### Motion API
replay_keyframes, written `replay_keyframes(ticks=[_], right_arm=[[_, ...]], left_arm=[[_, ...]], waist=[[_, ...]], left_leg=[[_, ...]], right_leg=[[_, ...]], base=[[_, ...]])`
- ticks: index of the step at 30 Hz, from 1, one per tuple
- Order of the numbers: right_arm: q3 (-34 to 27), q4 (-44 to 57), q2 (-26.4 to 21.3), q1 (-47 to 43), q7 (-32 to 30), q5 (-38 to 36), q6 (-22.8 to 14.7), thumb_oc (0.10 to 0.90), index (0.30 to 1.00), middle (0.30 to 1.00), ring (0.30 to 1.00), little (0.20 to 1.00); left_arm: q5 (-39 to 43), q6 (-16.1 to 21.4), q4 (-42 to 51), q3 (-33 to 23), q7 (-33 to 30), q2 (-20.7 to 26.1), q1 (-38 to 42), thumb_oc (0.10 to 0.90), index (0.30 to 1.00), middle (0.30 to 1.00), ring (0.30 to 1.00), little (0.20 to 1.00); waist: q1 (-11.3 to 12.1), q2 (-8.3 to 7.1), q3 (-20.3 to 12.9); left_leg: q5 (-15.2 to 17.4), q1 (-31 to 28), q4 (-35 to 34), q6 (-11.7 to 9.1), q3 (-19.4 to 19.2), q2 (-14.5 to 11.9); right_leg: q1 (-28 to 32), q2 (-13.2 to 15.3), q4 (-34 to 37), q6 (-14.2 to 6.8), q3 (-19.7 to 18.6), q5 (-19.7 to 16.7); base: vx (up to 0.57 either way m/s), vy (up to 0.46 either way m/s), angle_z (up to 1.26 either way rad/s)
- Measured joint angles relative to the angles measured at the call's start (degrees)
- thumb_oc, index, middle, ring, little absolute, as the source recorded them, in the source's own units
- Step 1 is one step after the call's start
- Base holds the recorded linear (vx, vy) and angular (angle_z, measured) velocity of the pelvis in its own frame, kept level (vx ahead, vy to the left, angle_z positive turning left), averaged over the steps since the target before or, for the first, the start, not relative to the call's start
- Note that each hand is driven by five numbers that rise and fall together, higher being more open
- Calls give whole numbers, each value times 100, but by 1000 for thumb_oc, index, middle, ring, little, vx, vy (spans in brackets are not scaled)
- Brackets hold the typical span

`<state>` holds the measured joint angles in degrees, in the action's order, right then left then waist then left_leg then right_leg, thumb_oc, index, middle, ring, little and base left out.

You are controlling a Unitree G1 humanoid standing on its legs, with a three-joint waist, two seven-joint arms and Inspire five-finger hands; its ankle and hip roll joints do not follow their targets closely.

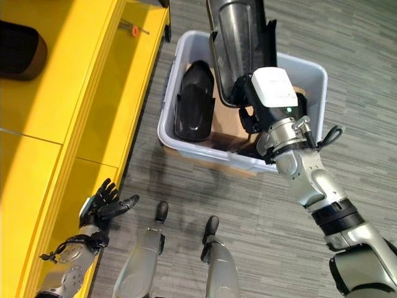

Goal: Move parts from the plastic box to the shelf.

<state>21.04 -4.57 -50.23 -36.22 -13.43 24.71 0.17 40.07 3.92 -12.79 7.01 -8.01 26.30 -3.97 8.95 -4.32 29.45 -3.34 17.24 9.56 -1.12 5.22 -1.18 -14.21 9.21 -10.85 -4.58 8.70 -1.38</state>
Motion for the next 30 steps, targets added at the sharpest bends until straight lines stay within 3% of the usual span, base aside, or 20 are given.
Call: replay_keyframes(ticks=[4, 8, 15, 20, 23, 24, 25, 26, 27, 28, 30], right_arm=[[-121, 281, 181, 303, 254, 6, -68, 400, 300, 300, 300, 300], [-115, 292, 187, 365, 417, 4, -116, 400, 300, 300, 300, 300], [-78, 294, 332, 352, 548, -21, -152, 400, 300, 300, 300, 300], [89, 358, 318, 352, 552, -73, -161, 400, 300, 300, 300, 300], [105, 390, 265, 362, 554, -108, -215, 400, 300, 300, 300, 300], [91, 464, 150, 432, 545, -148, -223, 400, 300, 300, 300, 300], [-45, 715, -28, 767, 483, -242, -238, 400, 300, 300, 300, 300], [-49, 743, 14, 819, 484, -242, -281, 400, 300, 300, 300, 300], [-49, 747, 54, 877, 485, -240, -340, 400, 300, 300, 300, 300], [0, 769, 52, 945, 495, -241, -361, 400, 300, 300, 300, 300], [44, 762, 9, 1031, 518, -238, -366, 400, 300, 300, 300, 300]], left_arm=[[-38, -39, 9, -102, 4, -23, -206, 900, 1000, 1000, 1000, 1000], [-41, -148, 50, -96, 35, -97, -215, 900, 1000, 1000, 1000, 1000], [-29, -153, 22, -217, 58, -511, -289, 900, 1000, 1000, 1000, 1000], [13, -150, 20, -232, -42, -787, -416, 900, 1000, 1000, 1000, 1000], [17, -152, -125, -36, -49, -809, -473, 900, 1000, 1000, 1000, 1000], [16, -150, -185, 59, -43, -866, -496, 900, 1000, 1000, 1000, 1000], [15, -152, -171, 179, -35, -899, -567, 900, 1000, 1000, 1000, 1000], [18, -148, -160, 158, -47, -890, -581, 900, 1000, 1000, 1000, 1000], [18, -192, -269, 174, -48, -905, -566, 900, 1000, 1000, 1000, 1000], [19, -239, -291, 168, -55, -946, -635, 900, 1000, 1000, 1000, 1000], [19, -236, -311, 165, -56, -1008, -750, 900, 1000, 1000, 1000, 1000]], waist=[[-91, 26, -236], [-104, 148, -331], [-76, 258, -798], [6, 323, -848], [65, 507, -900], [93, 662, -895], [9, 818, -905], [6, 720, -933], [45, 646, -933], [41, 665, -948], [16, 714, -975]], left_leg=[[-82, -475, -411, -4, -26, -35], [-140, -857, -608, -60, 23, -93], [-174, -1045, -688, -162, 77, -346], [-235, -1111, -677, -325, 237, -505], [-203, -921, -691, -394, 499, -595], [-226, -895, -750, -441, 641, -591], [-174, -861, -1077, -514, 708, -625], [38, -686, -903, -291, 295, -619], [248, -329, -96, 49, -302, -594], [353, -277, 349, 17, -692, -656], [512, -597, 663, 149, -1020, -763]], right_leg=[[525, -50, 521, -19, 39, -166], [996, -123, 837, -20, 153, -223], [1209, -396, 906, 55, 216, -183], [1336, -641, 831, 240, 409, -88], [1284, -720, 619, 336, 701, 52], [1246, -771, 422, 408, 884, 151], [1172, -793, 198, 629, 948, 375], [1031, -511, 203, 695, 1146, 425], [880, -205, 111, 759, 1333, 388], [922, -110, 171, 718, 1431, 355], [938, 161, -96, 632, 1702, 433]], base=[[87, -49, -2], [21, -84, 8], [-9, -133, 2], [-54, -110, 14], [-174, -68, 53], [-280, -87, 116], [-202, -73, 143], [-128, -60, 151], [-91, -44, 105], [-29, -68, 91], [-34, -19, 87]])
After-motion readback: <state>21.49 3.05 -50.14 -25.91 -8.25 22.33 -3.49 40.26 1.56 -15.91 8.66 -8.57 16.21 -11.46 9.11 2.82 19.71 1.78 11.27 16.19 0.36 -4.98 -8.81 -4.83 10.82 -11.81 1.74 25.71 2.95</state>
